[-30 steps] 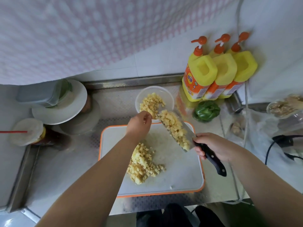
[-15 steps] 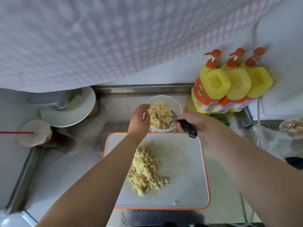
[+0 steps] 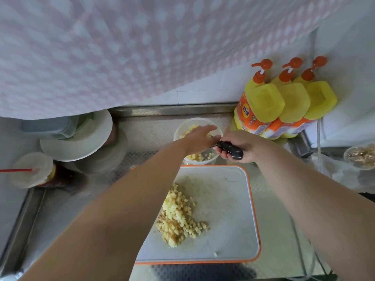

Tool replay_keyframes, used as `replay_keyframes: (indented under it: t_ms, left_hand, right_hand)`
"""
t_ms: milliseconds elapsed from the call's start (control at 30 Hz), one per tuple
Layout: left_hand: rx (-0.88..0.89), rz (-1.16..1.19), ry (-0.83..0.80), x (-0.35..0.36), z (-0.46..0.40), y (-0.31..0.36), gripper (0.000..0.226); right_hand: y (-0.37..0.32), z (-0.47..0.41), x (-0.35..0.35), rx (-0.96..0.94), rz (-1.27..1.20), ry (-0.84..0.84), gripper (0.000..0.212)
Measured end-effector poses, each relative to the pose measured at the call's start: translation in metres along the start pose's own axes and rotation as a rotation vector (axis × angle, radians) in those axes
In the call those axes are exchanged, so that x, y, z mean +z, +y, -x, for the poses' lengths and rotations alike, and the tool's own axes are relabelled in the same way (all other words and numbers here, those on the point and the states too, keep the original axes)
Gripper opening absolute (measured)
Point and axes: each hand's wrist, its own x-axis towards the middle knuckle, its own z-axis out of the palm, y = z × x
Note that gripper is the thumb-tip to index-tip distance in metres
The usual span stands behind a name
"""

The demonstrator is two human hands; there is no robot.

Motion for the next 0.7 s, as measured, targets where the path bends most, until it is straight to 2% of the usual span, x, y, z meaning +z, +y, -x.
replay_keyframes:
  t_ms: [100, 400, 567, 700]
  left_hand:
    - [0.001, -0.092, -0.002, 0.002, -0.003, -0.002, 0.054]
    - [0.000, -0.134, 0.118, 0.012, -0.018, -0.012, 0.053]
    - [0.066, -0.031, 0.240, 0.019, -0.019, -0.009, 0.049]
    - [0.079, -0.037, 0.291, 0.021, -0.024, -0.017, 0.045]
  right_hand:
    - [0.005, 0.006, 0.001, -0.051, -0.011, 0.008, 0.015]
    - [0.010, 0.017, -0.001, -0.096, 0.029, 0.047, 0.007]
    - [0.010, 0.026, 0.007, -0.100, 0.055, 0.068, 0.006]
    - [0.011, 0.033, 0.011, -0.107, 0.118, 0.075, 0.006]
